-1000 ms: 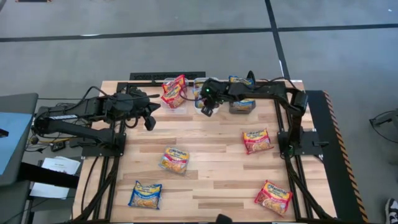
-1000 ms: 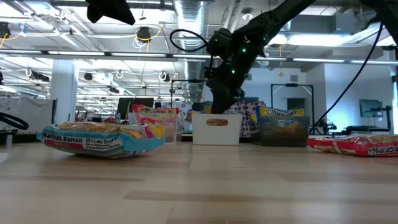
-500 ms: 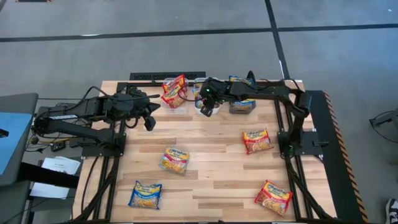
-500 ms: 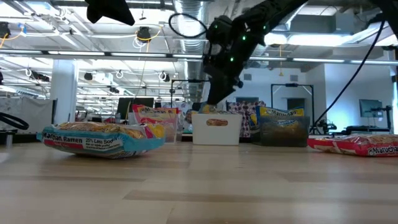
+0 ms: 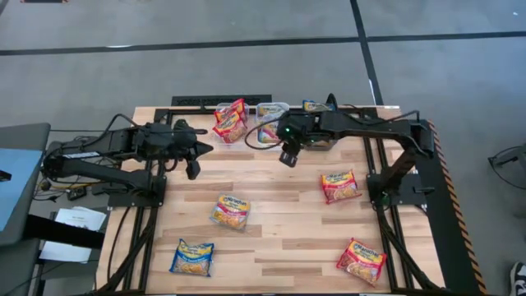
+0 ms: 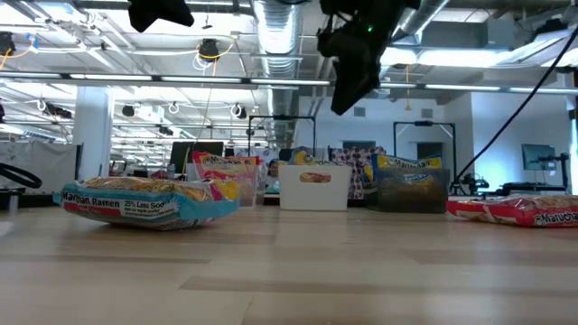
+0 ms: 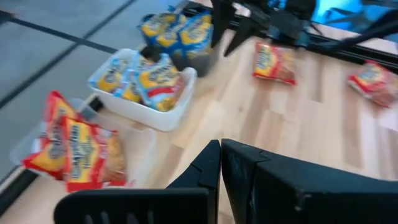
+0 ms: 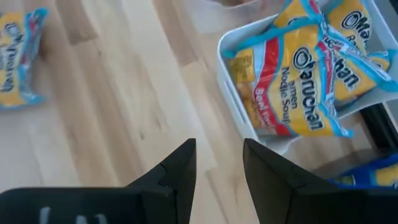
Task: Sort Maruchan noodles
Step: Put the red noodle pack into the transparent bin
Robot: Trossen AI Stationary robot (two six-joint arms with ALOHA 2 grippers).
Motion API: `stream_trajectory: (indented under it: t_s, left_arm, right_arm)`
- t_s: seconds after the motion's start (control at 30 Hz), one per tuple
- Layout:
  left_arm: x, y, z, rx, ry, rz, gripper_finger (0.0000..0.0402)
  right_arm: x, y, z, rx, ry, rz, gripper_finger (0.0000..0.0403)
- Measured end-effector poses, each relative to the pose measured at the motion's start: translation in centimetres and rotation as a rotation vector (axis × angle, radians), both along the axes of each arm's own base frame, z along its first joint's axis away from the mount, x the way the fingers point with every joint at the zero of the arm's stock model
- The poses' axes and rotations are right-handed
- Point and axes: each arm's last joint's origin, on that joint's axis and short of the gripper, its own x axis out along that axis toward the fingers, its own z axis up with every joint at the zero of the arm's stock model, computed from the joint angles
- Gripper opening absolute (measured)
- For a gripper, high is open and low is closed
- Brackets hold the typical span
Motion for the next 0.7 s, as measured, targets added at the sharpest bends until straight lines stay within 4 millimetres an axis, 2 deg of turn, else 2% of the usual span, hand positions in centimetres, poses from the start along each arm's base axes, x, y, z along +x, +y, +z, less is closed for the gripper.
stream_trajectory:
  t_s: [0.3,0.47,0.7]
  left_arm:
    - [-0.7,-0.4,1.2,-0.109,-0.003,-0.080,0.0000]
    - [-0.9,-0.6,0.8,-0.186,0.034,-0.135,0.0000]
    - [-1.4,-1.6,-0.2,-0.302,0.154,-0.228,0.0000]
  right_arm:
    - [-2.0,4.0,0.5,0.061,0.144,0.042,0.0155]
    - [-3.1,6.7,0.0,0.090,0.288,0.072,0.0155]
    - [-5.0,10.1,-1.6,0.108,0.412,0.081,0.0155]
